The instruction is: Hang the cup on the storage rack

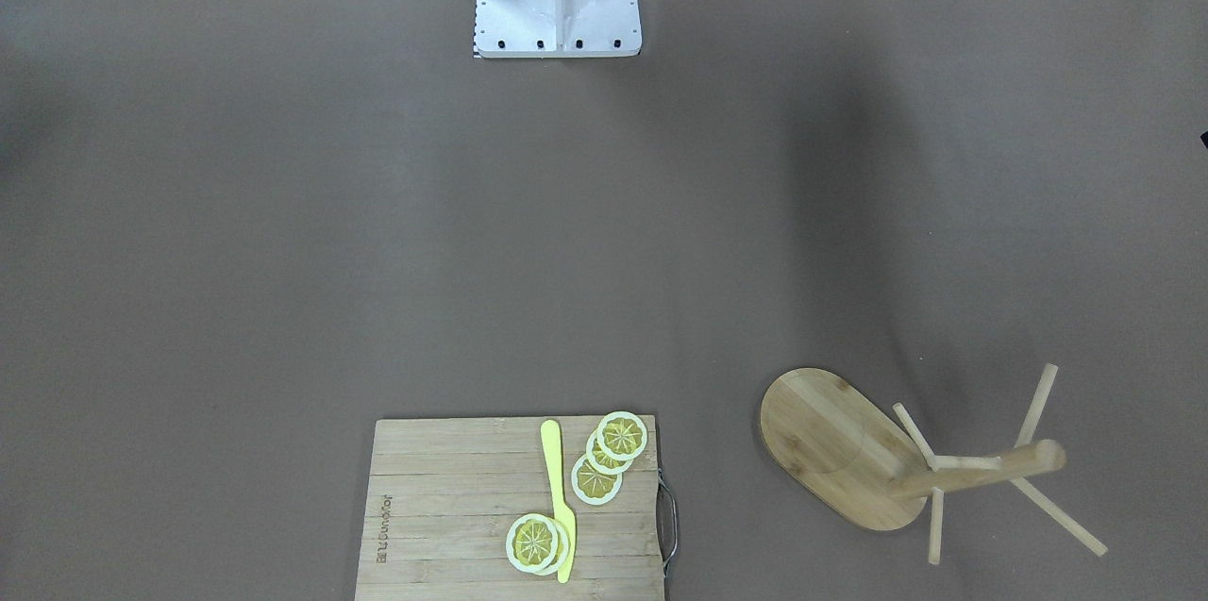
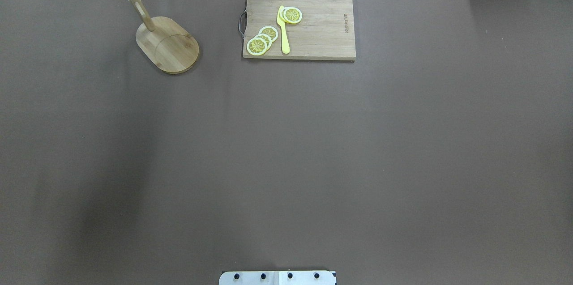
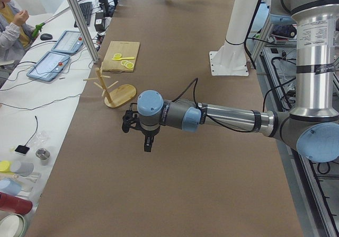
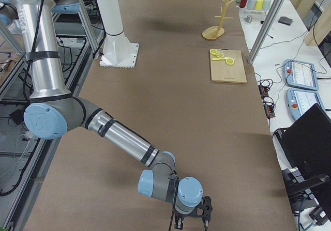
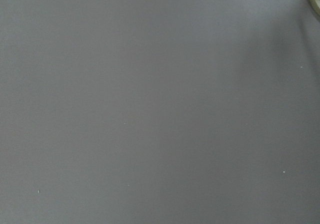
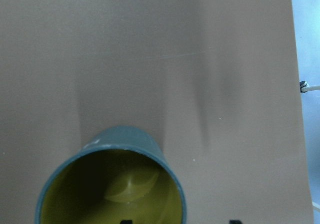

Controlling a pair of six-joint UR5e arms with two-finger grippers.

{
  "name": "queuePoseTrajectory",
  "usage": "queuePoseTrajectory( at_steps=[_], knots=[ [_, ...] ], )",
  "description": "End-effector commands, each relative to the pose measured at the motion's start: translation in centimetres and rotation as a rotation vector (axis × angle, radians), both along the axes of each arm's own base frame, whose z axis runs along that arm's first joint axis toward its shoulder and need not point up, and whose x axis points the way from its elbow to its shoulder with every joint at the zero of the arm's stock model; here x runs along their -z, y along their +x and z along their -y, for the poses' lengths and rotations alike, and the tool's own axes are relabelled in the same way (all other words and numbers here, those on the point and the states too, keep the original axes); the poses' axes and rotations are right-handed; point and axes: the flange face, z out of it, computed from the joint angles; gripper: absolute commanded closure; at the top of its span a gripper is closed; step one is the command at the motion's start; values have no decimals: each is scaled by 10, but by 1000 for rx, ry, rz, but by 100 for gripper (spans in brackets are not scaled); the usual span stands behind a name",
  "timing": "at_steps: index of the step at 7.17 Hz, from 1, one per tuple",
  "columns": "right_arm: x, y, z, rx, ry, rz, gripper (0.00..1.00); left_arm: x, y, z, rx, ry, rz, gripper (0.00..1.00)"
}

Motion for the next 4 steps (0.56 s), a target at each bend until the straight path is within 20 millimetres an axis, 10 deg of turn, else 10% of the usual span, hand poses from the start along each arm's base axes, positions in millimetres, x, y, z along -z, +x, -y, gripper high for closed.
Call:
queuePoseTrajectory(
  at_steps=[1, 3, 4],
  knots=[
    [-1, -6, 1, 3, -8, 1, 0, 1, 0, 0, 0, 2, 0, 2],
    [0, -7, 1, 3, -5, 10, 0, 2, 0, 0, 1, 3, 0, 2],
    [0, -8, 1, 2, -8, 15, 19, 3, 0, 0, 1, 6, 0, 2]
  ],
)
